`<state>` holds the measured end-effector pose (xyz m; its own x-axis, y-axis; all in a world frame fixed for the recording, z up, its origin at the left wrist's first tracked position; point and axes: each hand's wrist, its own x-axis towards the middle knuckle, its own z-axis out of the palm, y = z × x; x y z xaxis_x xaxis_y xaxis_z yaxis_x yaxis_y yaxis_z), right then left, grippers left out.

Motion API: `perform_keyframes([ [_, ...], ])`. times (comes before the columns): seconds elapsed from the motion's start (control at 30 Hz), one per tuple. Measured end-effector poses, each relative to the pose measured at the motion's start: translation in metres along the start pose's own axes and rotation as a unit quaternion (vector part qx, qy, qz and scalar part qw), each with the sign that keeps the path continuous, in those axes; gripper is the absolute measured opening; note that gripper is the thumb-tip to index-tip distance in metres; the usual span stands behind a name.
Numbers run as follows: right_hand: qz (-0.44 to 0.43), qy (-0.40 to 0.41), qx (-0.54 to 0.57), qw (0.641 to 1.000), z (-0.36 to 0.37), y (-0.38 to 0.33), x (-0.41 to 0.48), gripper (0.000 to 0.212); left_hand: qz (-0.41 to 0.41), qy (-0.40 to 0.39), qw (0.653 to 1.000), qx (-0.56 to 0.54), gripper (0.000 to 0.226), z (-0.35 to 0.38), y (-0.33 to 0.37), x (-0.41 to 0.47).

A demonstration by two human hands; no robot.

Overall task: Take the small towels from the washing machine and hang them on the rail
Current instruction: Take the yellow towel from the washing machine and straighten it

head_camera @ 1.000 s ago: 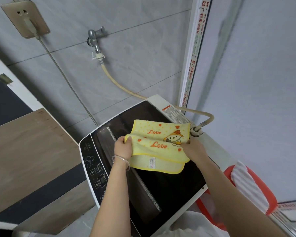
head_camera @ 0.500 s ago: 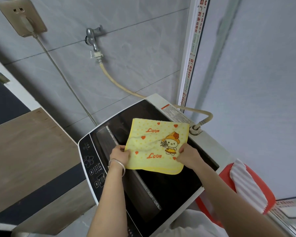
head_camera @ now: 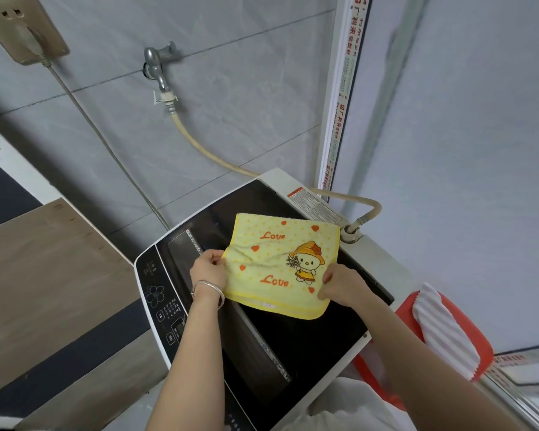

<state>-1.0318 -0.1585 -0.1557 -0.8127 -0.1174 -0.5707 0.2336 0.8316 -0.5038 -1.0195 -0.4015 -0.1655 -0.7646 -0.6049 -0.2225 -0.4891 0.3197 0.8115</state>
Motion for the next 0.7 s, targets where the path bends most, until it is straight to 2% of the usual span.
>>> perform_keyframes([
  [0.1, -0.009, -0.037, 0.023, 0.999, -0.003, -0.001, -0.001, 0.024, -0.006, -0.028, 0.999, 0.026, 0.022, 0.002, -0.002, 0.003],
  [0.23, -0.027, -0.068, 0.06, 0.996, -0.009, -0.01, -0.003, 0.021, 0.002, -0.024, 0.999, 0.034, 0.022, 0.001, -0.002, 0.006],
  [0.4, -0.027, -0.106, 0.029, 0.994, -0.005, -0.014, -0.004, 0.02, 0.006, -0.026, 0.998, 0.051, 0.023, 0.001, -0.001, 0.008],
  [0.7, -0.017, -0.052, 0.013, 0.998, 0.009, -0.005, -0.002, 0.022, -0.011, -0.087, 0.981, 0.175, 0.027, 0.003, -0.008, 0.011],
])
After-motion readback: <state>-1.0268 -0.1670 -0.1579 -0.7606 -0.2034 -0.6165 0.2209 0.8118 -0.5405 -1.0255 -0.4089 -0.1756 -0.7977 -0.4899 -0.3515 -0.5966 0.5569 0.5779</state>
